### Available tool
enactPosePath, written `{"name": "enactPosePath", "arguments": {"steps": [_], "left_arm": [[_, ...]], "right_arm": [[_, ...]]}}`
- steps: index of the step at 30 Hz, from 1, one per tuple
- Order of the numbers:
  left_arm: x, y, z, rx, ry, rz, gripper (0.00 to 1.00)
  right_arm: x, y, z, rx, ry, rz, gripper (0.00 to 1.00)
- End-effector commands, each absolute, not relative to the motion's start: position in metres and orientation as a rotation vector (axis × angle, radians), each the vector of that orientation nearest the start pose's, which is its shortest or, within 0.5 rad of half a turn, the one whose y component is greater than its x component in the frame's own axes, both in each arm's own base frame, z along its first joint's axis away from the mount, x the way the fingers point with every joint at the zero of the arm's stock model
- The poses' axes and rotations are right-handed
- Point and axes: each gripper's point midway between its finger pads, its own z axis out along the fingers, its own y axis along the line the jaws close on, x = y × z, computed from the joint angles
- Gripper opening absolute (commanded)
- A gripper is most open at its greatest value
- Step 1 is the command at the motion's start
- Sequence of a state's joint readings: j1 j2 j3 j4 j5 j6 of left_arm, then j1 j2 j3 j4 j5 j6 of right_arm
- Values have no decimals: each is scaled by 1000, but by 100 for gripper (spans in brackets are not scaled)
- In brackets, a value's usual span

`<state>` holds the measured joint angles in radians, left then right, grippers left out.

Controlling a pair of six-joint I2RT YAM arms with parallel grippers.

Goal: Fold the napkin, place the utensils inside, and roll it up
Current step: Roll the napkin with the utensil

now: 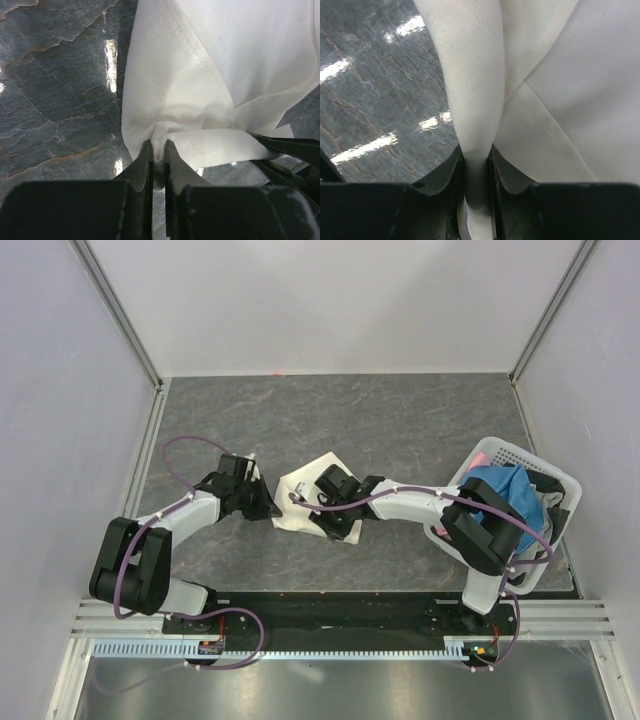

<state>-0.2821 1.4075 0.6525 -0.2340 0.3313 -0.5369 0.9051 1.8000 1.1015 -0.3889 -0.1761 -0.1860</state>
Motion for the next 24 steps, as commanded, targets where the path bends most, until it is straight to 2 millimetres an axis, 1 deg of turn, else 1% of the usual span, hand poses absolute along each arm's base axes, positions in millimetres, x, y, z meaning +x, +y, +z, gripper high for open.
{"name": "enactPosePath", "arguments": {"steps": [1, 2, 4, 5, 6, 7, 8, 10, 11, 15, 17, 19, 20, 24], "left_arm": [[275, -154, 49, -170, 2597, -711, 17], [276, -152, 51, -173, 2589, -702, 26], [280, -149, 55, -180, 2568, -687, 34], [282, -148, 59, -178, 2554, -682, 44], [282, -147, 59, -175, 2550, -677, 47], [283, -145, 61, -177, 2542, -671, 51], [284, -144, 64, -176, 2532, -668, 58], [282, -142, 63, -181, 2529, -658, 61], [282, -141, 65, -180, 2521, -655, 64], [280, -135, 64, -196, 2503, -619, 67], [281, -135, 65, -194, 2486, -624, 70], [283, -137, 62, -197, 2484, -630, 71], [285, -137, 62, -201, 2475, -633, 72], [292, -134, 52, -245, 2466, -618, 72]], "right_arm": [[194, 321, 15, -1552, 2375, 672, 26], [191, 318, 13, -1557, 2399, 698, 25], [192, 316, 8, -1558, 2433, 755, 24], [188, 314, 3, -1560, 2466, 811, 23], [189, 314, 2, -1559, 2469, 839, 23], [186, 316, 3, -1560, 2468, 903, 23], [189, 313, -1, -1537, 2491, 930, 22], [190, 313, -2, -1517, 2503, 990, 22], [192, 313, -2, -1491, 2511, 1048, 22], [198, 313, -6, -1443, 2532, 1163, 21], [197, 312, -11, -1438, 2552, 1224, 21], [196, 311, -14, -1436, 2564, 1256, 21], [197, 309, -19, -1425, 2580, 1263, 21], [196, 306, -27, -1401, 2608, 1311, 21]]}}
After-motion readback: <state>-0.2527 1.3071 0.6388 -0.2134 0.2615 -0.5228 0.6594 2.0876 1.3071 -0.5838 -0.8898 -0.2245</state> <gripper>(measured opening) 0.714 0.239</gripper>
